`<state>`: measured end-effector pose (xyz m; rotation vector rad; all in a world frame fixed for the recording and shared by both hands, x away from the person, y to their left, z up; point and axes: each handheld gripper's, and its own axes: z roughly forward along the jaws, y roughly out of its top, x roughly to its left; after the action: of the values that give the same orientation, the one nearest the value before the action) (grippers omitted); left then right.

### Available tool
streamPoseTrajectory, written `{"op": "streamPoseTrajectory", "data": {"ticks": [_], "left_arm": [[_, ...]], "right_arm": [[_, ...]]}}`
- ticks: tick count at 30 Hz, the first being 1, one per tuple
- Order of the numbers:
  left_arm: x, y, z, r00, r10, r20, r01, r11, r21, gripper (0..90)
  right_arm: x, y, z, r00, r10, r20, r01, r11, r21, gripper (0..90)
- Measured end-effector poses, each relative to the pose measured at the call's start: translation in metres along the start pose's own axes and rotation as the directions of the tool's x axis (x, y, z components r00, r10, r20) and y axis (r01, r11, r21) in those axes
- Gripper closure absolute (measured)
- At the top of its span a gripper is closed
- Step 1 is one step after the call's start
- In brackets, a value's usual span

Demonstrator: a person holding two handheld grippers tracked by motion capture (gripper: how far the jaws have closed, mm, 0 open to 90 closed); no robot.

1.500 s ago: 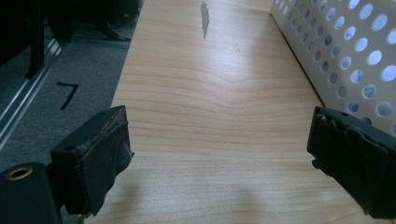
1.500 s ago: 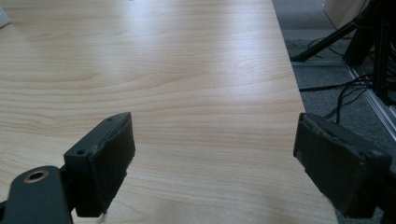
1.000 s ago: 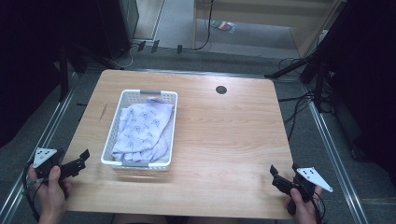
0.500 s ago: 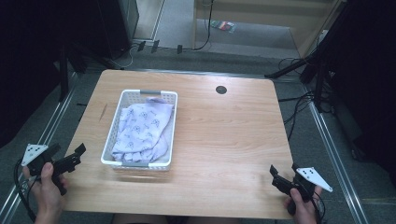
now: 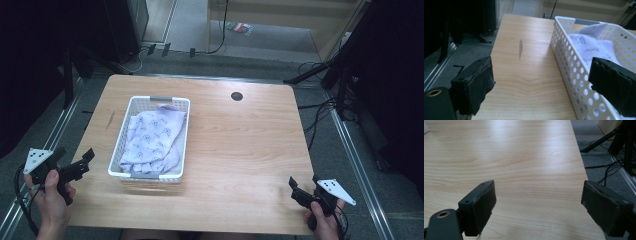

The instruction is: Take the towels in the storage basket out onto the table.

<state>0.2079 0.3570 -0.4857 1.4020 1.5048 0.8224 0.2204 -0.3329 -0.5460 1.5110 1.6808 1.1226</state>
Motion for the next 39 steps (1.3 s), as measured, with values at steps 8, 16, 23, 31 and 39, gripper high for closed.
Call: {"op": "streamPoseTrajectory", "data": {"ticks": [8,16,23,31,39], "left_arm": [[-0.016,0.016,-0.008,0.9993,0.000,0.038,0.002,0.9987,-0.052,6.2],[-0.040,0.032,-0.009,0.9977,0.047,0.049,-0.044,0.9966,-0.070,6.2],[-0.060,0.042,0.001,0.9949,0.058,0.083,-0.052,0.9960,-0.072,6.2],[-0.088,0.049,0.025,0.9902,0.055,0.129,-0.052,0.9983,-0.024,6.3],[-0.113,0.045,0.055,0.9871,0.093,0.130,-0.096,0.9951,0.021,6.2]], "right_arm": [[0.000,0.000,0.000,1.0000,0.002,0.000,-0.002,1.000,0.001,12.7],[0.000,0.000,0.000,1.0000,0.003,0.001,-0.003,1.000,0.000,12.6],[-0.001,0.000,0.000,1.0000,0.002,0.003,-0.002,1.000,-0.004,12.6],[-0.001,0.000,0.000,1.0000,0.003,0.002,-0.003,1.000,-0.005,12.7],[-0.001,0.000,-0.001,1.0000,0.002,0.000,-0.002,1.000,-0.007,12.6]]}}
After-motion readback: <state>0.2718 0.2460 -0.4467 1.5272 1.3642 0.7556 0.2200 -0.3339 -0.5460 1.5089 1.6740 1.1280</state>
